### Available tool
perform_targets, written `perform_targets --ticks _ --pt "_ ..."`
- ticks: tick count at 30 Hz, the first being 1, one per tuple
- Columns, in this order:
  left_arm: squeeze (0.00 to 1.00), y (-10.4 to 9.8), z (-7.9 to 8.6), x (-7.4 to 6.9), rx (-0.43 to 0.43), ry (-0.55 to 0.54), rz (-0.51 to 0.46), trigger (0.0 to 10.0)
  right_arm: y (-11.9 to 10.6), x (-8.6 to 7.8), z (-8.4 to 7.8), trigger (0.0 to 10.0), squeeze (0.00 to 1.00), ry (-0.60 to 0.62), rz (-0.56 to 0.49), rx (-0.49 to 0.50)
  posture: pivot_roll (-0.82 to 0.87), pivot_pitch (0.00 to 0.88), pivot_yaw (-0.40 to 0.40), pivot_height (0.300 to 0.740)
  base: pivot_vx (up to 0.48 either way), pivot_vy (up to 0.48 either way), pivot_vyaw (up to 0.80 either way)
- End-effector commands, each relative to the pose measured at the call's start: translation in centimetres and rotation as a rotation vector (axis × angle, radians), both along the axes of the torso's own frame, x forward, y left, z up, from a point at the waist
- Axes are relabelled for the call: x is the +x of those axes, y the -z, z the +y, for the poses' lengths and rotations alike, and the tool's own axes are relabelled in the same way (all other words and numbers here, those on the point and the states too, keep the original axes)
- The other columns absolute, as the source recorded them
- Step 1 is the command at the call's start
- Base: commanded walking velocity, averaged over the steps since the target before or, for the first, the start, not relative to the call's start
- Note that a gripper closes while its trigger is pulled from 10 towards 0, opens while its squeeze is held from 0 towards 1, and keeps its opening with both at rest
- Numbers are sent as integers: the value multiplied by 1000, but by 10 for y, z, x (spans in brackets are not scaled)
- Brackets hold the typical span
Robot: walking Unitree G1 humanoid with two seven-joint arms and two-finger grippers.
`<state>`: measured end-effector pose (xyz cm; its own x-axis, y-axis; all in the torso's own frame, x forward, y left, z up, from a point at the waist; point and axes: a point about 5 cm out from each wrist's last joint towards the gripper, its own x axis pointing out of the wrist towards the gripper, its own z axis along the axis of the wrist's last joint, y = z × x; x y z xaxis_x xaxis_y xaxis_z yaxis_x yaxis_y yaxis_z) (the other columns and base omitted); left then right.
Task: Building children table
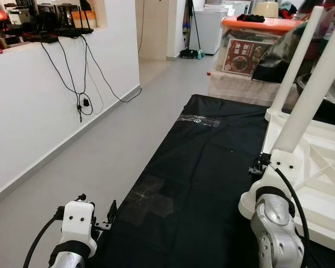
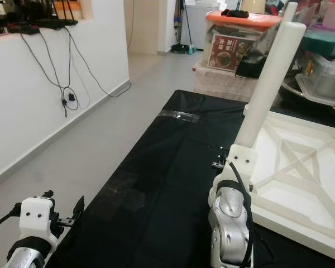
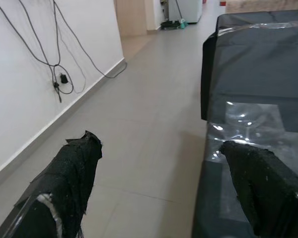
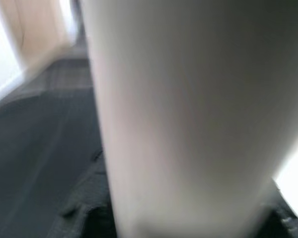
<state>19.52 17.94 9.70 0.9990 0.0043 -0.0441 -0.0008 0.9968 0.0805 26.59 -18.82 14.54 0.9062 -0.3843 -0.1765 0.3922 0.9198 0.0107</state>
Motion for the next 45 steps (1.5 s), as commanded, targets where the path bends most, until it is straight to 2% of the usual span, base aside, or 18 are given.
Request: perform_targets --ticks 1,6,7,17,18,20,21,23,25,30,31,32,35,40,41,43,44,45 --pt "0 -1 2 0 7 -8 0 10000 -2 8 0 10000 1000 -109 -26 64 128 0 -32 740 0 0 0" --pt "0 -3 1 0 7 -15 -7 10000 -23 21 -2 10000 1000 -204 -115 64 128 0 -30 740 0 0 0" --pt "0 -4 0 1 0 -13 -11 10000 -43 31 0 10000 0 -359 -199 83 128 0 -20 740 0 0 0" --pt "0 -4 -1 2 -5 -2 -12 10000 -48 24 45 10000 0 -1058 -321 20 147 0 -30 740 0 0 0" --pt "0 -4 -1 1 -2 -10 -10 10000 -38 16 56 4118 0 -1170 -297 27 157 0 -36 740 0 0 0" --pt "0 -3 -1 1 0 -17 -7 10000 -32 10 61 4118 0 -1237 -282 32 157 0 -36 740 0 0 0" --pt "0 -4 0 0 -2 -26 -5 10000 -26 5 64 0 0 -1283 -264 54 164 0 -43 740 0 0 0" --pt "0 -4 0 0 -5 -33 -4 10000 -20 1 65 0 0 -1323 -251 79 165 0 -42 740 0 0 0" --pt "0 -5 0 0 -4 -29 -6 10000 -17 1 63 0 0 -1297 -244 80 161 0 -40 740 0 0 0" --pt "0 -9 2 1 0 -8 -8 10000 16 35 -4 0 0 -321 -54 29 126 0 -26 740 0 0 0" --pt "0 -9 2 1 0 -8 -8 10000 16 35 -4 0 0 -321 -54 29 126 0 -26 740 0 0 0" --pt "0 -9 0 2 2 9 -9 10000 37 17 -40 0 0 86 77 28 128 0 -24 740 0 0 0" --pt "0 -8 0 1 10 6 -3 10000 42 -17 -66 0 0 405 105 -33 132 0 -25 740 0 0 0" --pt "0 -7 1 0 12 -15 -1 10000 36 -29 -62 0 0 392 84 -54 120 0 -21 740 0 0 0" --pt "0 -6 1 1 11 -11 -2 10000 34 -27 -55 4314 0 349 75 -39 119 0 -21 740 0 0 0" --pt "0 -6 0 1 11 -4 -4 10000 28 -19 -39 4314 0 243 39 -8 119 0 -21 740 0 0 0" --pt "0 -5 1 2 10 -4 -1 10000 19 -11 -25 10000 0 136 -6 -1 108 0 -23 740 0 0 0" --pt "0 -4 2 2 9 -6 0 10000 13 -5 -15 10000 0 61 -35 0 108 0 -23 740 0 0 0"
